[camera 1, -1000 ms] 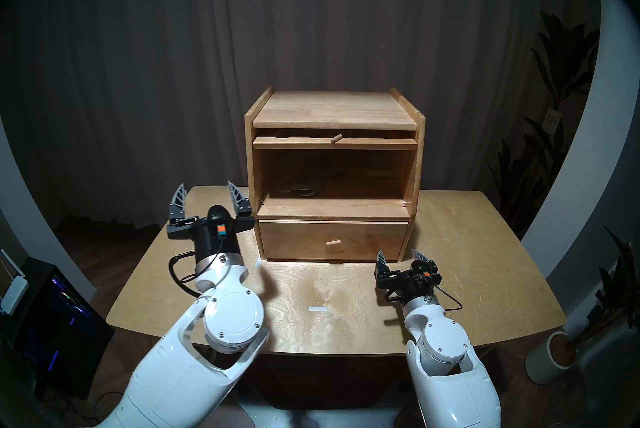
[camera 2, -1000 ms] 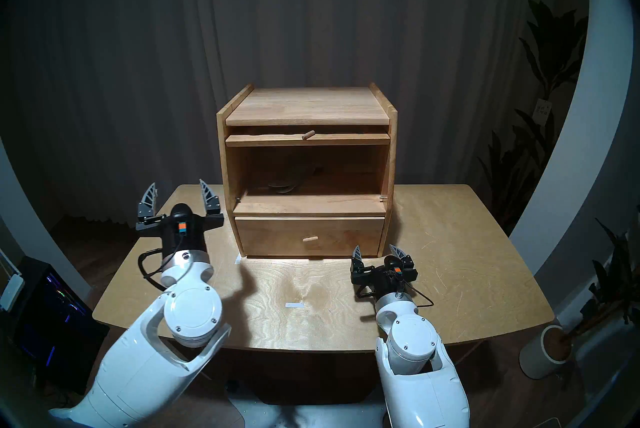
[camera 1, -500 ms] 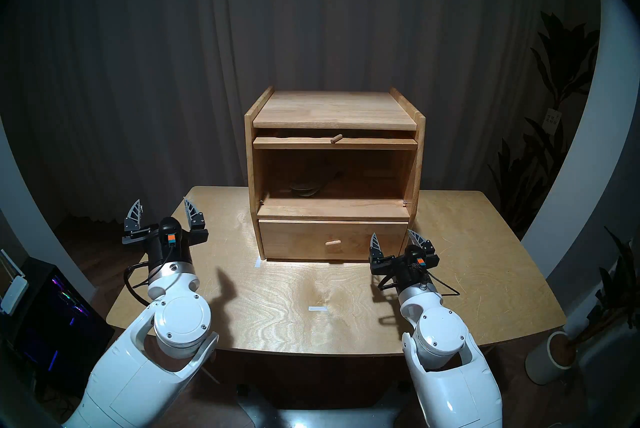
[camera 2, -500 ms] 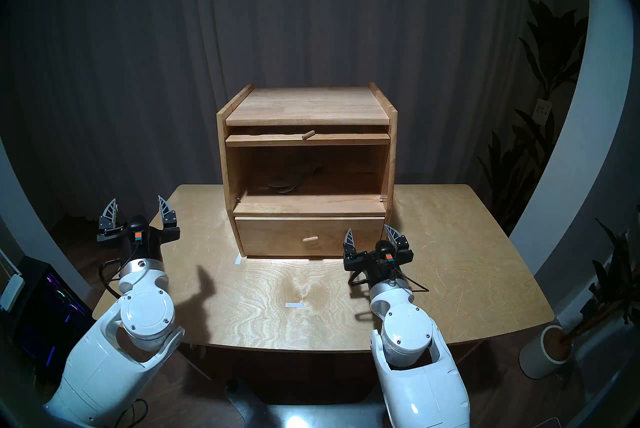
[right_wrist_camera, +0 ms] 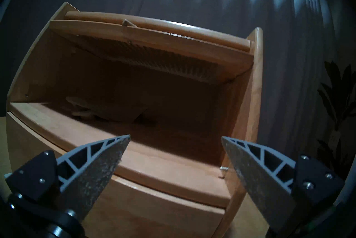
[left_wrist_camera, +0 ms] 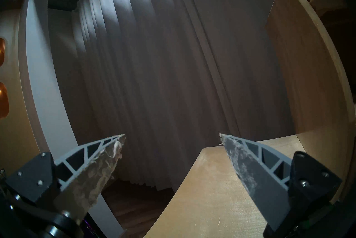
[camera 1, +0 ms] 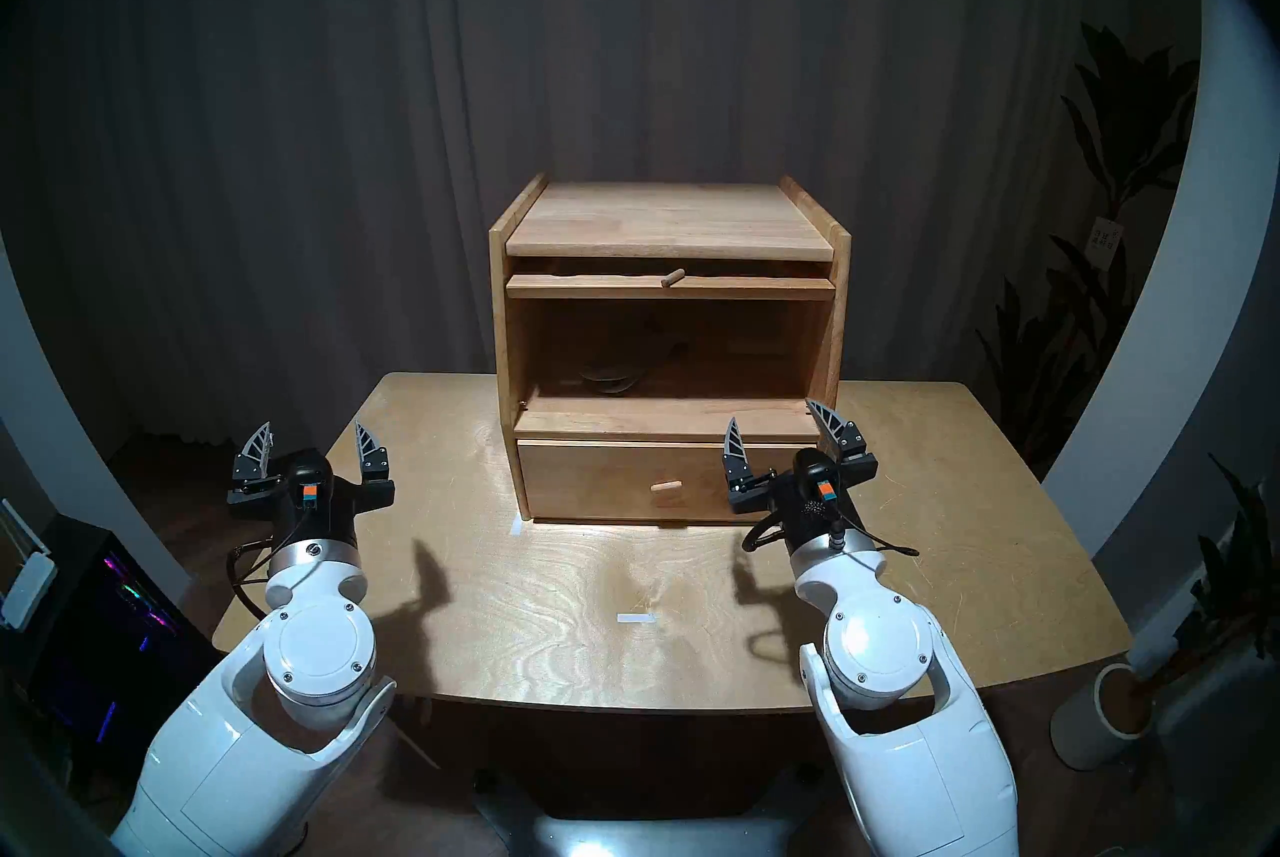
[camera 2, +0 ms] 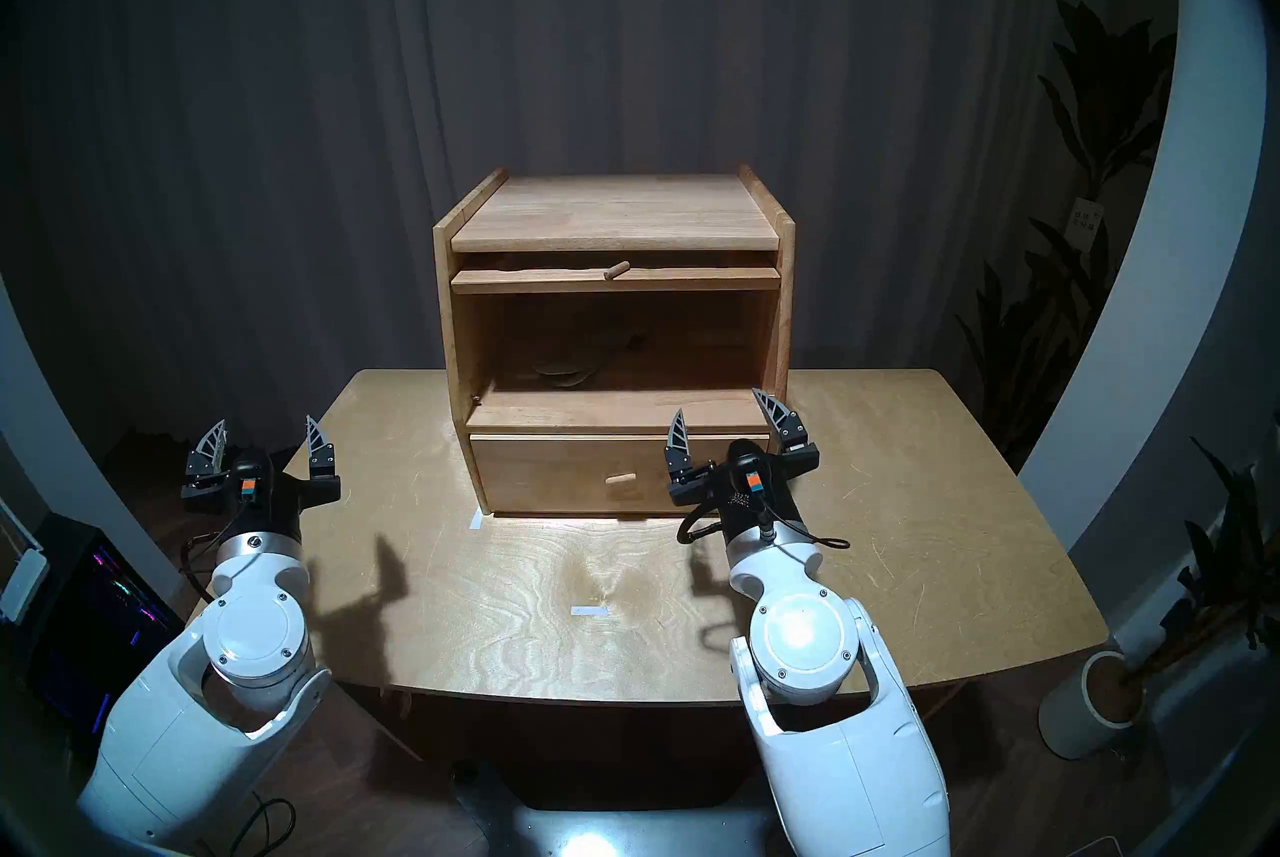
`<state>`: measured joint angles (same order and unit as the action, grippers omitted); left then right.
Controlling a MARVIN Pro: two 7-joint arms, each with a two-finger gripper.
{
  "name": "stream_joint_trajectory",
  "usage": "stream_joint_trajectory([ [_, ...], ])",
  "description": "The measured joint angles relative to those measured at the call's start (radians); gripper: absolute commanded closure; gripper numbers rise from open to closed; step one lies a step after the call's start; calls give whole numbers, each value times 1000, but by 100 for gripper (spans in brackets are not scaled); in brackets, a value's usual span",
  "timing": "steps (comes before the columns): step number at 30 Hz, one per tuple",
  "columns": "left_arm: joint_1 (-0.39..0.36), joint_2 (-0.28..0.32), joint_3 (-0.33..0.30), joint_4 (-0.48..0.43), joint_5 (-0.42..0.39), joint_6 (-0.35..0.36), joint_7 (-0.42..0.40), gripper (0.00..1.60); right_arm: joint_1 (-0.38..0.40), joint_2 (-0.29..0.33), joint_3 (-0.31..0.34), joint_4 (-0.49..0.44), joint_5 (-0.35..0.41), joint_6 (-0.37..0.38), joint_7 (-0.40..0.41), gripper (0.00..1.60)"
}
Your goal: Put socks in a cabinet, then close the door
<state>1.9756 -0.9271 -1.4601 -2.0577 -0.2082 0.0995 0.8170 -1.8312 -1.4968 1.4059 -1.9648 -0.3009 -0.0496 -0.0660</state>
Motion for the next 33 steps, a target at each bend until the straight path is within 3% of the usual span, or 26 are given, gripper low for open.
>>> stream_joint_trajectory([
  [15,47,33,-83,15,-137,-66,-94,0,60,49,-21,-130,-158,15,-16,0],
  [33,75,56,-117,21,-272,-123,-218,0,103,128,-26,-162,-383,129,8,0],
])
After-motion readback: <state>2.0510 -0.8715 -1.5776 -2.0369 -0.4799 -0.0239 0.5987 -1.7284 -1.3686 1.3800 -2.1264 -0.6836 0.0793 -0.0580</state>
